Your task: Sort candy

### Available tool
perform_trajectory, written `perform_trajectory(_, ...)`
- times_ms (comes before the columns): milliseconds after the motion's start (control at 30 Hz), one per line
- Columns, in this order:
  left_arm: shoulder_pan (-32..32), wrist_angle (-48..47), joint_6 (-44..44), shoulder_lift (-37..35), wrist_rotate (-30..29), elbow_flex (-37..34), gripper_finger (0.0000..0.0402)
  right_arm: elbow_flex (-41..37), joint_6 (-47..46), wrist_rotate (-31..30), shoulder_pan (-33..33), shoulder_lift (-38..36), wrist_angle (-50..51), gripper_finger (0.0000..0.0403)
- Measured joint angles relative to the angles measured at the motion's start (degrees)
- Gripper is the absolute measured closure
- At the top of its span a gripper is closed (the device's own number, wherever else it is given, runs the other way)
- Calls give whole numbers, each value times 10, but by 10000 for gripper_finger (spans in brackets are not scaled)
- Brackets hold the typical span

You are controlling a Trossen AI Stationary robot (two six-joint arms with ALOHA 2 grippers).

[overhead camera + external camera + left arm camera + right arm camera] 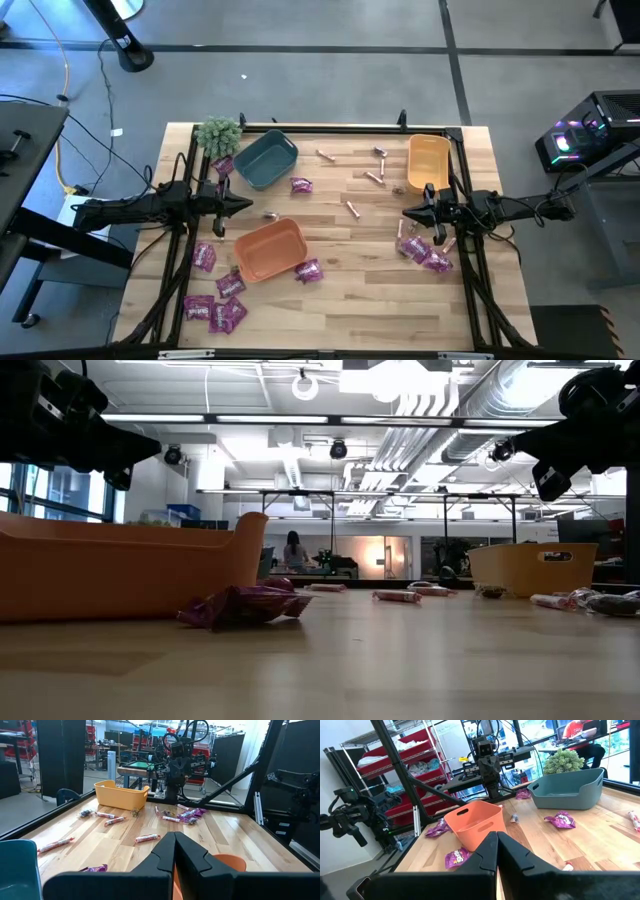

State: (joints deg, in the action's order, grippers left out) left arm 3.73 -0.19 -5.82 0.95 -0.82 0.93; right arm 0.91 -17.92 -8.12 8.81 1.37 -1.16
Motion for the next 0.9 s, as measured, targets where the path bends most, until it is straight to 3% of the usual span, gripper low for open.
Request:
perform_trajectory(100, 0, 0, 0, 0, 0, 0, 401, 0, 6, -4, 0, 0, 0, 402)
perform_trajectory(200, 0, 0, 0, 0, 0, 0, 401, 0, 30, -58, -2, 0, -24, 402)
perform_trajectory(400, 0, 0, 0, 0, 0, 0, 401, 0, -175, -252, -2, 1, -263, 402)
perform_trajectory(467, 0, 0, 0, 0, 0, 0, 401, 0, -202, -279, -2, 9, -322, 402)
perform_trajectory(533, 0, 0, 0, 0, 0, 0, 401, 4, -212, -227, -2, 29, -375, 402)
perform_trajectory(667, 0, 0, 0, 0, 0, 0, 401, 85, -243, 31, 7, 106, -307, 402)
perform_trajectory(767, 0, 0, 0, 0, 0, 0, 401, 188, -266, 101, 29, 191, -80, 402)
perform_trajectory(900, 0, 0, 0, 0, 0, 0, 401, 313, -237, 148, 63, 330, 266, 402)
